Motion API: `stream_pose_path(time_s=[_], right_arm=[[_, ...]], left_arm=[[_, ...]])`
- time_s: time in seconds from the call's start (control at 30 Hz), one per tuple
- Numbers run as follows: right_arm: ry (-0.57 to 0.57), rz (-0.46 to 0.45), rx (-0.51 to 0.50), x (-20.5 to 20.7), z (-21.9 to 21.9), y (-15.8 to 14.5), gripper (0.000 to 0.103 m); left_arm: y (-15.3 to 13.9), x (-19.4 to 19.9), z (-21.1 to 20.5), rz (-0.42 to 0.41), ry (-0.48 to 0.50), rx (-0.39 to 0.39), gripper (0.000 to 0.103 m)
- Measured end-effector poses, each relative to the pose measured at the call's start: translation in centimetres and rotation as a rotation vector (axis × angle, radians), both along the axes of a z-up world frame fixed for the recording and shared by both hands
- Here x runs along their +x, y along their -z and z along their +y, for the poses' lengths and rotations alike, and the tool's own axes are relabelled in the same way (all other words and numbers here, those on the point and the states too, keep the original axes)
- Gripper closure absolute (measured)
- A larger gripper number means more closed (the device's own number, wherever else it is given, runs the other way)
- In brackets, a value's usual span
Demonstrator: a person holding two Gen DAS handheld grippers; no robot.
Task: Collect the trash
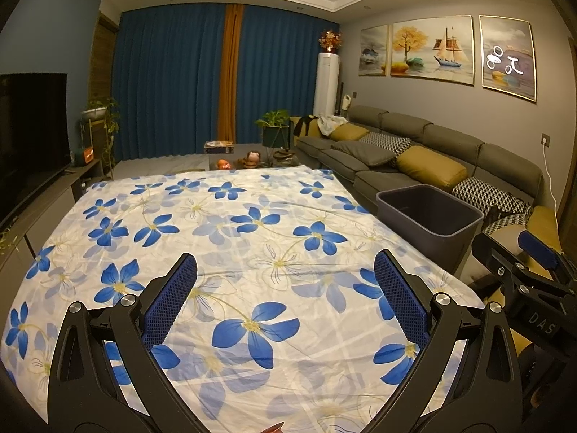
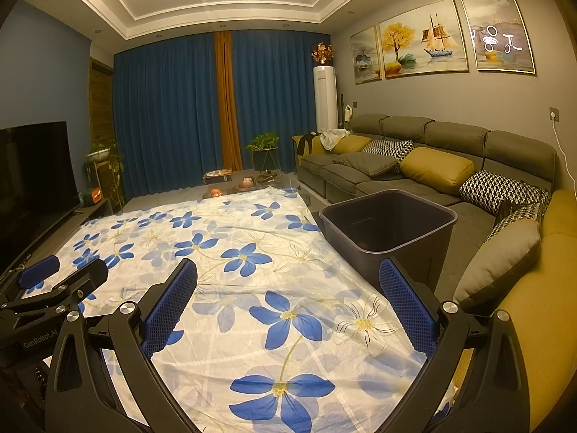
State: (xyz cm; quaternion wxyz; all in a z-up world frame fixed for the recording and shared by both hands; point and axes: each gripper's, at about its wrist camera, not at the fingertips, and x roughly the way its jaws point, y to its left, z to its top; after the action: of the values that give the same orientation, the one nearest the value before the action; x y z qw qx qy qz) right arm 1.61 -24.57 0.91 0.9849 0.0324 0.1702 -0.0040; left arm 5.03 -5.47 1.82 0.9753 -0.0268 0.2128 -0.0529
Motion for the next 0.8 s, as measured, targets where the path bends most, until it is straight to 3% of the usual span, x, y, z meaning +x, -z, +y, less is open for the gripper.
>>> stream_pose_path(time_s=[0.53, 0.67, 0.8], right_arm=[[-0.001, 0.003, 0.002, 0.05, -0.11, 0.04, 0.005], [-0.001, 0.004, 0.002, 0.01, -0.14, 0.15, 0.005], [-0.002, 0.004, 0.002, -0.16, -0.15, 0.24, 0.005]], left_arm=[[0.47, 0.04, 0.0, 0.011, 0.025, -0.015, 0.006], [0.55, 0.05, 0.01, 0.015, 0.036, -0.011, 0.016], [0.48, -0.07, 0.02, 0.013, 0.04, -0.016, 0.016]])
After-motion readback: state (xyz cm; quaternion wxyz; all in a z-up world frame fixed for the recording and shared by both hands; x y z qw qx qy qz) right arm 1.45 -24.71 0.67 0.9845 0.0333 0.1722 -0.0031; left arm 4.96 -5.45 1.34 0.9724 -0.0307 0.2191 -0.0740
